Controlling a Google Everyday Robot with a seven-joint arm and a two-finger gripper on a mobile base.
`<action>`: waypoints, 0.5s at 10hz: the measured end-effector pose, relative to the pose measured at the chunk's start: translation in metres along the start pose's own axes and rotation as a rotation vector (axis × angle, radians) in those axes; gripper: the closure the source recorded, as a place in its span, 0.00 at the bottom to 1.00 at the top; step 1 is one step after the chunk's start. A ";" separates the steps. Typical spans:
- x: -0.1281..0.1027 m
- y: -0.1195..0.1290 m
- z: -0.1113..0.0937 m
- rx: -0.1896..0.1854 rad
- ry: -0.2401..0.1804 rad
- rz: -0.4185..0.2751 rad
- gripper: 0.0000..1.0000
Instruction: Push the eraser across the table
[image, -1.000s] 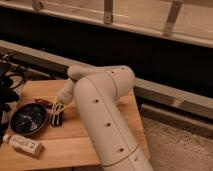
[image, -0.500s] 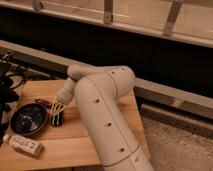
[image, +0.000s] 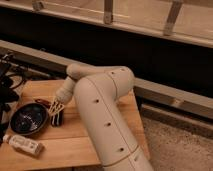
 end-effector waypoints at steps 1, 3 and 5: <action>0.000 -0.002 0.002 -0.008 0.013 0.002 1.00; 0.001 0.001 -0.003 0.024 -0.028 0.010 1.00; 0.008 0.008 -0.037 0.094 -0.196 0.018 1.00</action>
